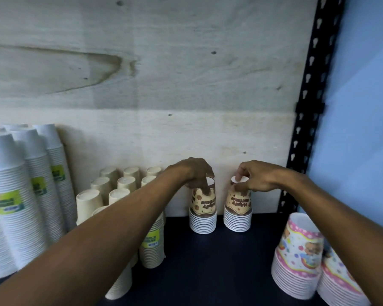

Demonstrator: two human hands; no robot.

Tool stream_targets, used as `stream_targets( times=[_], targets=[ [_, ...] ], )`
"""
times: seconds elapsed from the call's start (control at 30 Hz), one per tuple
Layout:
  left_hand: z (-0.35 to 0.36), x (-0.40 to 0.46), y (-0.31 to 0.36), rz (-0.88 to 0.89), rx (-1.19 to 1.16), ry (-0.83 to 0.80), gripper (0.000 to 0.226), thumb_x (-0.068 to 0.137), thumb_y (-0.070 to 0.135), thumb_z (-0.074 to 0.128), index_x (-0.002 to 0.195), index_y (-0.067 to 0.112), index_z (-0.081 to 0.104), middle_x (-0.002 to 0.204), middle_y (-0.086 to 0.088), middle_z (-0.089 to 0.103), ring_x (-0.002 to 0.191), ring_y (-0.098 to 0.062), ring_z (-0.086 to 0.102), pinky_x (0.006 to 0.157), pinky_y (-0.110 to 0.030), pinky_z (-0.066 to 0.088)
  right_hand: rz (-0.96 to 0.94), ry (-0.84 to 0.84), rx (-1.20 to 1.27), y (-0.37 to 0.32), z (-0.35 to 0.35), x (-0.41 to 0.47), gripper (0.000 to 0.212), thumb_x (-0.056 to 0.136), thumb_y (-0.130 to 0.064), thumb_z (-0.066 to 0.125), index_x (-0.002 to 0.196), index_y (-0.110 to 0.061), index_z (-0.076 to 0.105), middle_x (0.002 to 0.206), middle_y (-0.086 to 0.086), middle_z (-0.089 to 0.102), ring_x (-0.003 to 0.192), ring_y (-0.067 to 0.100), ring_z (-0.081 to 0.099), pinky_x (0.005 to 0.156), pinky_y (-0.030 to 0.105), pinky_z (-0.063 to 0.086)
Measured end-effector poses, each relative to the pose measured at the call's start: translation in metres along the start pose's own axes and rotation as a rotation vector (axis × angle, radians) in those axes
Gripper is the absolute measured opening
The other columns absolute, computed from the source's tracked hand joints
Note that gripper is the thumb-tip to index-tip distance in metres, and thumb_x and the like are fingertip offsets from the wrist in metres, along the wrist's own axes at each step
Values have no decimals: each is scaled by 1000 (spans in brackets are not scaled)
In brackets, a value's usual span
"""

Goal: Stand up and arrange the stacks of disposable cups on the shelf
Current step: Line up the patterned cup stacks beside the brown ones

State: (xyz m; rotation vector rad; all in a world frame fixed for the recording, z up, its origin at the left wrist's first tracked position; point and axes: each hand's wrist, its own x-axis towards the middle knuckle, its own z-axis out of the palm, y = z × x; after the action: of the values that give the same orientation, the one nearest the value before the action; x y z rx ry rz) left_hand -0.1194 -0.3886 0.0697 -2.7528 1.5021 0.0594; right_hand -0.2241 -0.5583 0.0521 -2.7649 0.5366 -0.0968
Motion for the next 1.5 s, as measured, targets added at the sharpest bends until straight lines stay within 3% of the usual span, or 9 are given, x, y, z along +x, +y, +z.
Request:
stream_targets(
  times=[0.13,0.3,0.57,0.8,1.03,1.2,1.37,1.43,1.5],
  targets=[
    [4,1,-3,-17,-62,35,64,82,32,77,141,24,51,144,-2,50,130,-26,49,96,-30,43,-32,-4,75,1,1,3,24,79,-32,81,95,-24,64,113,-2,68,87,12,64,81,33,56],
    [8,2,-9,-25,-102,90,68,79,33,80,139,19,52,141,-4,55,125,-26,54,95,-30,44,-58,11,31,-1,2,3,22,81,-31,80,95,-27,64,125,-2,63,115,18,59,96,35,51],
    [13,-1,-12,-2,-144,126,59,80,28,79,134,16,58,138,-4,58,124,-25,55,98,-35,46,-70,39,-45,2,7,2,21,85,-36,74,100,-33,59,127,-1,60,102,16,54,84,28,44],
    [14,-4,-10,-21,-86,111,61,81,30,77,136,18,54,141,-4,54,128,-24,50,98,-34,45,-56,45,-59,1,8,-4,24,87,-37,72,105,-32,58,130,-1,58,111,19,55,89,30,46],
    [5,-20,-4,-22,-62,157,68,81,35,77,140,20,48,145,-2,47,131,-23,45,100,-33,40,-36,11,-55,-5,-8,-32,44,88,-42,70,127,-27,59,140,0,54,122,18,53,92,28,41],
    [-5,-34,12,35,-80,224,65,80,40,76,137,22,50,142,-2,50,129,-22,47,101,-35,43,26,67,-104,4,-30,-63,30,87,-40,69,114,-27,65,124,-1,62,109,17,59,99,34,48],
    [-9,-54,54,198,-116,127,67,81,43,75,139,22,50,138,1,56,123,-19,53,90,-24,40,176,62,-179,20,-47,-103,22,93,-18,60,112,-10,70,120,7,69,110,25,63,99,37,51],
    [-6,-60,75,247,-137,51,73,79,48,76,141,23,47,138,3,56,124,-18,52,93,-25,41,248,33,-197,24,-52,-122,29,94,-11,52,115,2,66,123,19,66,115,38,60,98,45,50],
    [-1,-62,95,274,-174,-14,81,75,51,77,144,24,43,142,4,52,126,-18,51,97,-28,42,310,2,-233,27,-55,-140,32,96,-11,47,120,2,65,125,16,65,113,34,61,95,39,52]
  ],
)
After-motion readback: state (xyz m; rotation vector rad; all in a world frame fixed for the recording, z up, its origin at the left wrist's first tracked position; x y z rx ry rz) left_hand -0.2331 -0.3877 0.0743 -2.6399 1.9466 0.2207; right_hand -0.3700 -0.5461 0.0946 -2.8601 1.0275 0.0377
